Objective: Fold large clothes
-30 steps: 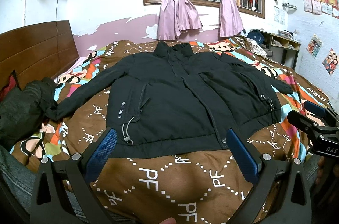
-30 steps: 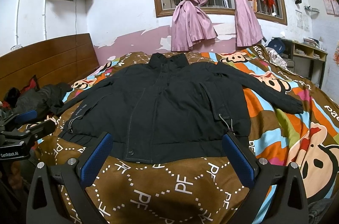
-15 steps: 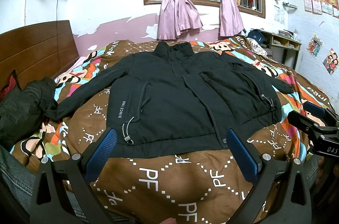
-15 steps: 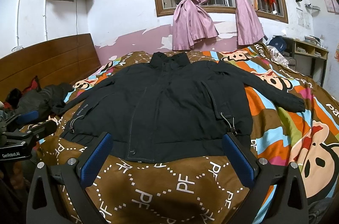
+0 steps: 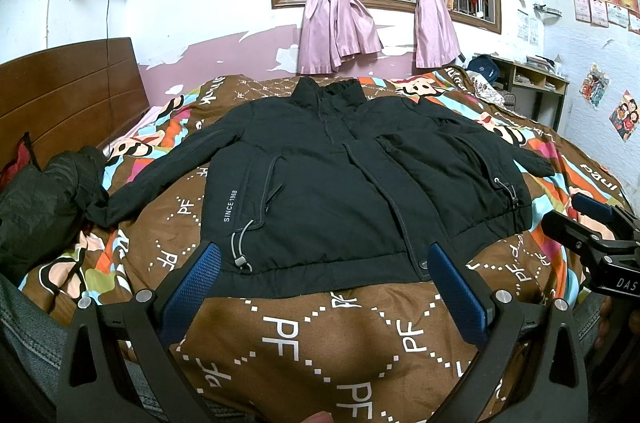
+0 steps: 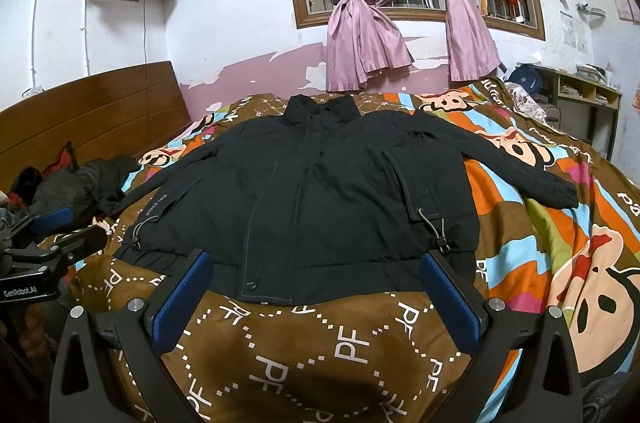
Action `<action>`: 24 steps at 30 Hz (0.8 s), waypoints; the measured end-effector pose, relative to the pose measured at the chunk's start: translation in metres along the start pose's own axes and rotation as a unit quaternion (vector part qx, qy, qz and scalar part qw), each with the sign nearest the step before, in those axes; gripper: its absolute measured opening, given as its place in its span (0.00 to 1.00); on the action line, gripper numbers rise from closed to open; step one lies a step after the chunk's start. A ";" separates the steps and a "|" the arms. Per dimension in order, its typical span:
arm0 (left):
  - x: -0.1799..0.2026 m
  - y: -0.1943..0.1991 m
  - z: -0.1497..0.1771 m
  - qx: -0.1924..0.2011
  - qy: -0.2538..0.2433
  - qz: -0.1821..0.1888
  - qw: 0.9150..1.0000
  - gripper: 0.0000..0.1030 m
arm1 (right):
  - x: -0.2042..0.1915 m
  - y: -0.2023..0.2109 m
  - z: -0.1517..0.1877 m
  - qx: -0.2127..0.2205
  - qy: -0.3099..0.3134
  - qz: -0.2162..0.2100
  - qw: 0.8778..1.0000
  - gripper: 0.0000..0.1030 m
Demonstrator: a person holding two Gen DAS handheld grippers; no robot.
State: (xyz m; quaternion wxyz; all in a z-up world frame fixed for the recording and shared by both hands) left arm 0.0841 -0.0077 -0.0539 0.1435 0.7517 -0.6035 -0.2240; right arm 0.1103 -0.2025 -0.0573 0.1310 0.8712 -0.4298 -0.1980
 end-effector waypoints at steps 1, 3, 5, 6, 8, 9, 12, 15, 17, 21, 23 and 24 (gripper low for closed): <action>0.000 -0.001 0.000 0.000 0.000 0.000 1.000 0.98 | 0.000 0.000 0.001 0.000 0.000 0.000 1.000 1.00; 0.000 0.000 0.000 -0.001 0.000 0.000 1.000 0.98 | 0.000 0.000 0.001 -0.001 0.000 0.000 1.000 1.00; -0.001 -0.001 0.000 -0.001 0.000 0.000 1.000 0.98 | 0.000 0.000 0.001 -0.001 -0.001 -0.001 1.000 1.00; 0.000 0.000 0.000 -0.001 0.000 0.000 1.000 0.98 | 0.000 0.000 0.001 -0.001 -0.001 0.000 1.000 1.00; 0.000 -0.001 0.000 -0.001 0.000 0.000 1.000 0.98 | 0.000 0.000 0.000 -0.001 0.000 0.000 1.000 1.00; 0.000 0.000 0.000 0.000 0.000 0.000 1.000 0.98 | 0.000 0.000 0.000 -0.001 0.000 0.000 1.000 1.00; 0.000 0.000 0.000 -0.001 0.000 0.000 1.000 0.98 | 0.000 0.000 0.000 -0.001 -0.001 0.000 1.000 1.00; 0.000 0.000 0.000 -0.001 0.000 -0.001 1.000 0.98 | 0.000 0.000 0.000 -0.001 -0.001 0.001 1.000 1.00; -0.001 -0.001 0.000 -0.001 0.000 0.000 1.000 0.98 | 0.000 0.000 0.000 -0.002 -0.002 0.001 1.000 1.00; -0.001 -0.001 0.000 -0.001 -0.001 0.000 1.000 0.98 | 0.001 -0.002 0.002 -0.001 -0.005 0.002 1.000 1.00; 0.000 -0.001 0.000 -0.001 -0.001 0.000 1.000 0.98 | -0.001 -0.002 0.003 -0.001 -0.006 0.002 1.000 1.00; 0.000 -0.001 0.000 -0.001 -0.001 0.000 1.000 0.98 | 0.001 -0.002 0.002 -0.001 -0.005 0.002 1.000 1.00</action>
Point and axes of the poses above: each gripper's, at about its wrist camera, not at the fingertips, and y roughly against the way its jaws point, x to its right, z to its underside, the point moved 10 cm from there along -y, roughly the way its jaws point, and after that the axes turned 15 degrees about -z, right-handed, at the moved point
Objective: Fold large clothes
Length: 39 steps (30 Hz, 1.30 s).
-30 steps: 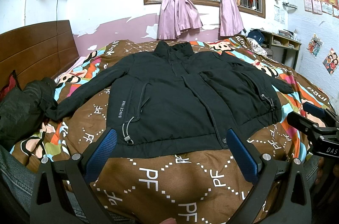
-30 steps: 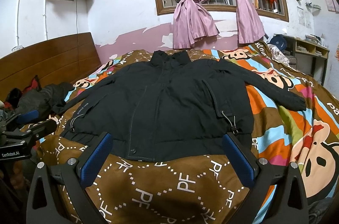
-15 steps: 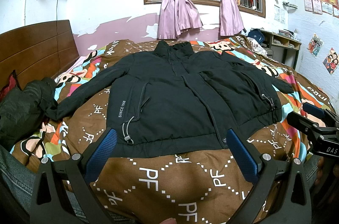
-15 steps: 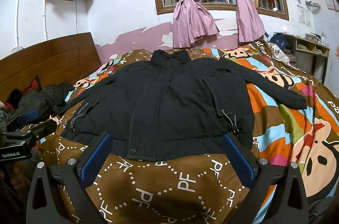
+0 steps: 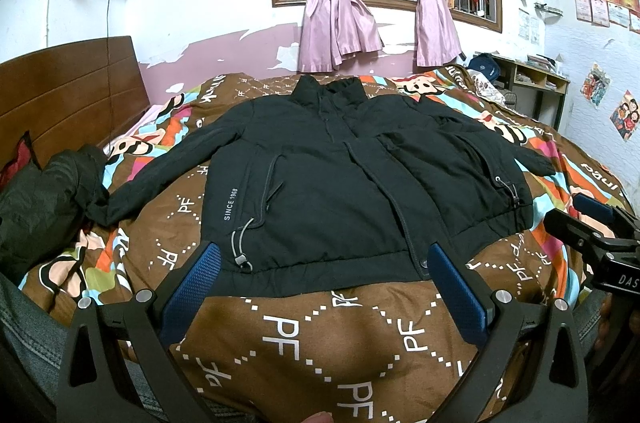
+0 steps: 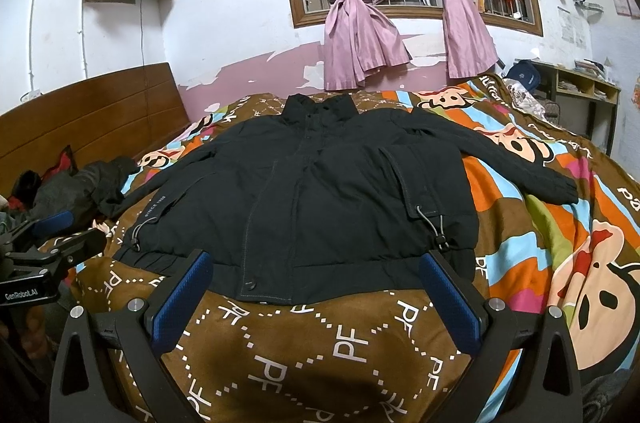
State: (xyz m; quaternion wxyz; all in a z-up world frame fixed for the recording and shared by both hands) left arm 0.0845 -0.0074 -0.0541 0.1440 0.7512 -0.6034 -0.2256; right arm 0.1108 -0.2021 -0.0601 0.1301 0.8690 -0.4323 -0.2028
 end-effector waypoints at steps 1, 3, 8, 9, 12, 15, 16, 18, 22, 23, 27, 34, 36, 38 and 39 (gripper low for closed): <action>0.000 0.000 0.000 0.000 0.001 0.000 1.000 0.98 | -0.001 0.000 0.001 0.000 0.000 0.000 1.000 1.00; 0.000 0.000 0.000 0.000 0.001 0.000 1.000 0.98 | -0.001 0.000 0.001 0.000 0.000 0.000 1.000 1.00; -0.001 -0.001 0.003 -0.003 0.001 -0.001 1.000 0.98 | 0.001 0.001 0.000 -0.001 -0.002 0.002 1.000 1.00; -0.002 -0.002 0.003 -0.003 0.001 -0.001 1.000 0.98 | 0.002 0.001 0.000 0.000 -0.004 0.004 1.000 1.00; -0.005 -0.004 0.010 -0.006 0.002 -0.001 1.000 0.98 | 0.006 0.004 0.000 0.002 -0.010 0.007 1.000 1.00; -0.007 -0.006 0.013 -0.010 0.002 -0.003 1.000 0.98 | 0.008 0.008 -0.003 0.007 -0.016 0.008 1.000 1.00; -0.007 -0.007 0.012 -0.012 0.002 -0.004 1.000 0.98 | 0.008 0.010 -0.004 0.009 -0.017 0.010 1.000 1.00; -0.008 -0.008 0.013 -0.013 0.002 -0.005 1.000 0.98 | 0.009 0.013 -0.006 0.013 -0.021 0.012 1.000 1.00; -0.010 -0.008 0.010 -0.015 0.001 -0.010 1.000 0.98 | 0.013 0.018 -0.011 0.021 -0.034 0.012 0.999 1.00; -0.011 -0.007 0.008 -0.015 0.001 -0.012 1.000 0.98 | 0.015 0.019 -0.013 0.023 -0.038 0.014 0.999 1.00; -0.013 -0.005 -0.004 -0.017 0.008 -0.009 1.000 0.98 | 0.022 0.026 -0.022 0.032 -0.058 0.011 0.998 1.00; -0.016 0.008 -0.061 0.007 0.035 0.034 0.999 0.98 | 0.037 0.053 -0.071 0.050 -0.077 0.002 0.996 1.00; -0.020 0.015 -0.080 0.023 0.041 0.033 0.998 0.98 | 0.046 0.066 -0.101 0.064 -0.087 -0.005 0.994 1.00; -0.023 0.021 -0.101 0.036 0.036 0.023 0.998 0.98 | 0.052 0.076 -0.135 0.067 -0.092 -0.015 0.993 1.00; -0.025 0.022 -0.113 0.036 0.033 0.015 0.999 0.98 | 0.054 0.080 -0.151 0.065 -0.091 -0.020 0.993 1.00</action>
Point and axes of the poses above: each gripper's, at about its wrist camera, not at the fingertips, and y roughly against the way its jaws point, x to its right, z to its underside, the point moved 10 cm from there along -y, roughly the way its jaws point, and after that the axes turned 15 degrees about -z, right-handed, at the moved point
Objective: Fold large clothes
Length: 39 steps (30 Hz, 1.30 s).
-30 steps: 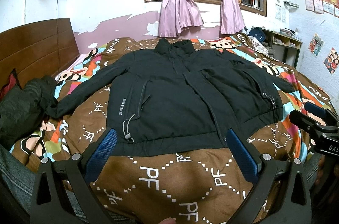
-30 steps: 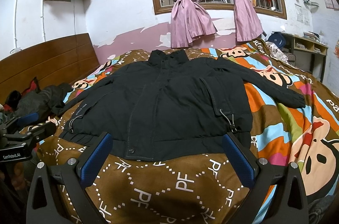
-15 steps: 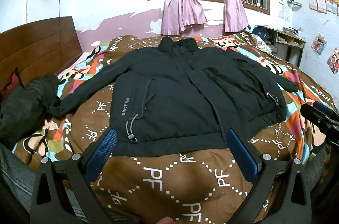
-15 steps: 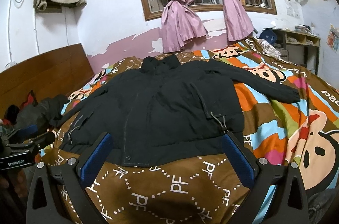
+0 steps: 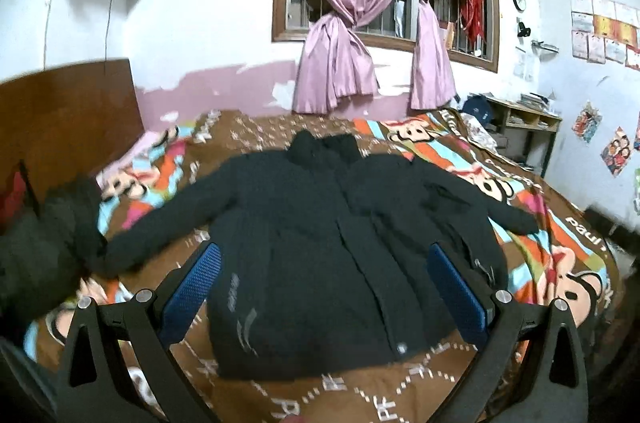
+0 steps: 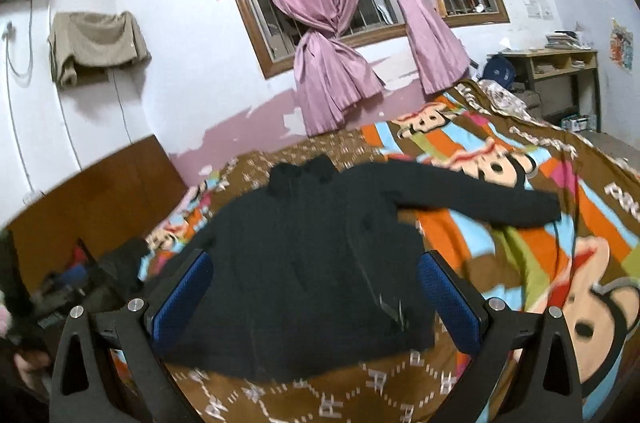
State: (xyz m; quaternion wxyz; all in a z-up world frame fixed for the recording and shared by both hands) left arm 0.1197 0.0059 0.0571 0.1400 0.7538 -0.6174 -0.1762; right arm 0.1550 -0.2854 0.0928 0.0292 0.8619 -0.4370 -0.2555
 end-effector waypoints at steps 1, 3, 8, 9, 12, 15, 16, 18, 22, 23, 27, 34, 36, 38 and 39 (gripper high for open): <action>0.000 -0.001 -0.009 -0.002 -0.002 -0.005 1.000 0.98 | -0.001 0.000 -0.015 -0.004 0.001 -0.001 1.000 1.00; 0.000 -0.003 -0.033 -0.009 -0.006 -0.005 1.000 0.98 | -0.003 -0.003 -0.056 -0.025 0.004 -0.001 1.000 1.00; 0.009 -0.024 -0.098 -0.048 -0.022 0.007 0.999 0.98 | 0.002 -0.025 -0.135 -0.052 0.015 0.023 0.998 1.00; 0.011 -0.028 -0.114 -0.056 -0.026 0.016 0.998 0.98 | 0.006 -0.030 -0.143 -0.055 0.022 0.043 0.997 1.00; 0.017 -0.034 -0.152 -0.065 -0.032 0.032 0.997 0.98 | 0.018 -0.050 -0.162 -0.070 0.039 0.092 0.993 1.00; 0.029 -0.045 -0.185 -0.072 -0.030 0.043 0.996 0.98 | 0.036 -0.081 -0.166 -0.093 0.044 0.119 0.988 1.00; 0.034 -0.051 -0.193 -0.069 -0.029 0.049 0.996 0.98 | 0.041 -0.094 -0.165 -0.094 0.034 0.108 0.989 1.00; 0.045 -0.068 -0.202 -0.059 -0.026 0.058 0.996 0.98 | 0.057 -0.128 -0.160 -0.104 -0.008 0.069 0.992 1.00; 0.072 -0.118 -0.203 -0.051 -0.038 0.091 0.994 0.98 | 0.109 -0.181 -0.148 -0.100 -0.081 0.064 0.990 1.00; 0.080 -0.134 -0.200 -0.052 -0.051 0.094 0.993 0.98 | 0.127 -0.190 -0.144 -0.095 -0.103 0.079 0.987 1.00; 0.110 -0.188 -0.181 -0.052 -0.079 0.124 0.988 0.98 | 0.201 -0.212 -0.135 -0.076 -0.176 0.144 0.971 1.00; 0.168 -0.289 -0.139 -0.079 -0.105 0.159 0.978 0.98 | 0.318 -0.236 -0.084 -0.108 -0.217 0.227 0.943 1.00; 0.182 -0.318 -0.118 -0.093 -0.099 0.148 0.980 0.98 | 0.341 -0.241 -0.059 -0.114 -0.228 0.224 0.941 1.00; 0.192 -0.339 -0.097 -0.106 -0.102 0.136 0.980 0.98 | 0.367 -0.235 -0.026 -0.117 -0.266 0.220 0.931 1.00; 0.198 -0.346 -0.089 -0.113 -0.108 0.132 0.979 0.98 | 0.379 -0.225 -0.011 -0.109 -0.283 0.235 0.924 1.00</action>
Point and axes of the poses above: each gripper's, at about its wrist camera, not at the fingertips, and y roughly against the way its jaws point, x to its right, z to its underside, the point moved 10 cm from there along -y, roughly the way its jaws point, and after that the axes turned 15 degrees about -z, right-handed, at the moved point
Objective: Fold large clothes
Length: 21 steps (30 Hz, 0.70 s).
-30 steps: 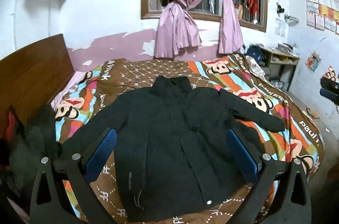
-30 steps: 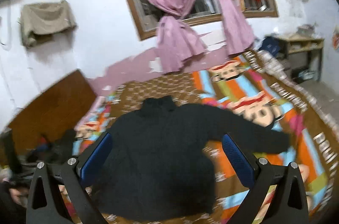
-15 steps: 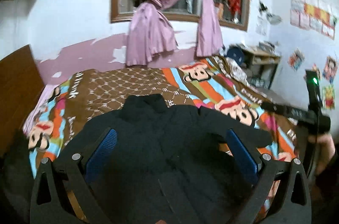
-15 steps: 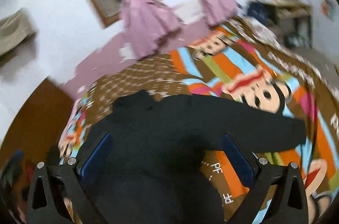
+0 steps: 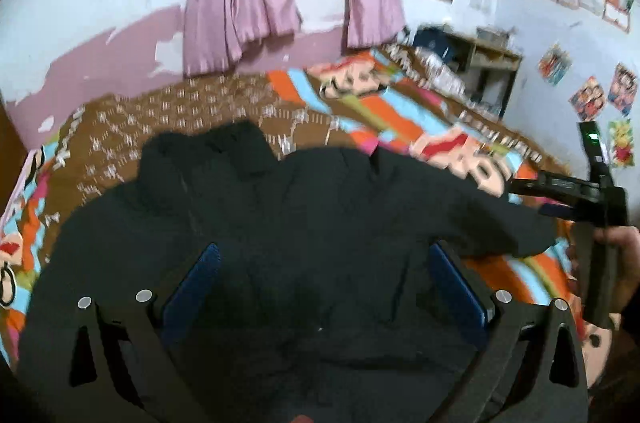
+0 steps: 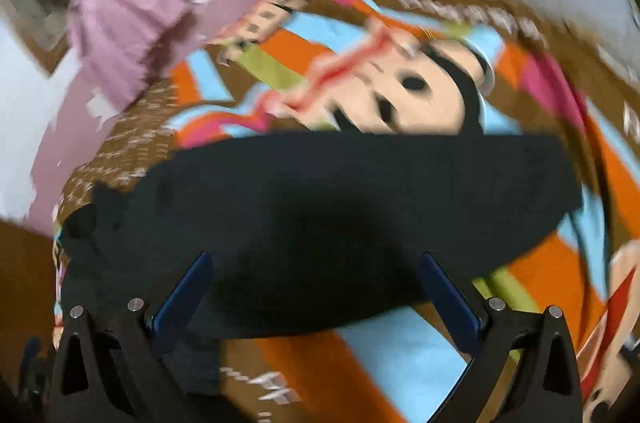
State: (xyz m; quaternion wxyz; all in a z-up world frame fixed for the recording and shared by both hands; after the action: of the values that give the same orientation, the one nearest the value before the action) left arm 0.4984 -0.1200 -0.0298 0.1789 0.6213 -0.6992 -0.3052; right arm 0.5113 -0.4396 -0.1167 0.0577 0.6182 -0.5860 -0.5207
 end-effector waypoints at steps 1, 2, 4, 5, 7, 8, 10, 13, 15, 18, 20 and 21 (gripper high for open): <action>0.006 -0.015 0.007 -0.012 -0.008 -0.004 1.000 0.98 | 0.014 0.001 0.005 0.009 -0.018 0.012 1.000 1.00; 0.010 -0.024 0.010 -0.018 -0.011 -0.007 1.000 0.98 | 0.044 0.004 0.010 0.025 -0.060 0.027 0.997 1.00; 0.018 -0.042 0.011 -0.025 -0.008 -0.006 1.000 0.98 | 0.085 0.006 0.017 0.039 -0.137 0.037 0.989 1.00; 0.022 -0.052 0.009 -0.026 -0.005 -0.004 1.000 0.98 | 0.112 0.009 0.024 0.049 -0.193 0.045 0.979 1.00; 0.025 -0.069 0.006 -0.030 0.000 -0.007 1.000 0.98 | 0.143 0.015 0.031 0.064 -0.255 0.042 0.964 1.00; 0.028 -0.079 0.004 -0.035 0.004 -0.013 0.999 0.98 | 0.150 0.016 0.032 0.068 -0.272 0.034 0.959 1.00; 0.033 -0.095 0.001 -0.043 0.020 -0.015 0.999 0.98 | 0.159 0.016 0.029 0.077 -0.289 0.011 0.954 1.00; 0.041 -0.116 0.003 -0.063 0.033 -0.019 0.997 0.98 | 0.163 0.007 0.024 0.074 -0.294 -0.039 0.952 1.00; 0.044 -0.130 0.007 -0.070 0.035 -0.040 0.996 0.98 | 0.167 0.001 0.026 0.071 -0.282 -0.050 0.956 1.00; 0.057 -0.151 0.020 -0.088 0.014 -0.055 0.994 0.98 | 0.172 -0.010 0.037 0.063 -0.269 -0.055 0.959 0.97; 0.061 -0.163 0.031 -0.098 0.004 -0.063 0.993 0.98 | 0.172 -0.007 0.038 0.077 -0.277 -0.068 0.955 0.69; 0.062 -0.166 0.034 -0.098 0.003 -0.065 0.993 0.98 | 0.170 -0.007 0.036 0.080 -0.281 -0.080 0.953 0.55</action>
State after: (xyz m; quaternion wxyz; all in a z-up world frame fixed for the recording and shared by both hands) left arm 0.5930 -0.1805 -0.1711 0.2202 0.6459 -0.6235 -0.3815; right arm 0.4519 -0.5519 -0.2360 -0.2005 0.4945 -0.5668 -0.6277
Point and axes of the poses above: each gripper's, at about its wrist camera, not at the fingertips, and y roughly against the way its jaws point, x to its right, z to its underside, the point moved 10 cm from there along -y, roughly the way its jaws point, and after that the axes turned 15 degrees about -z, right-handed, at the moved point
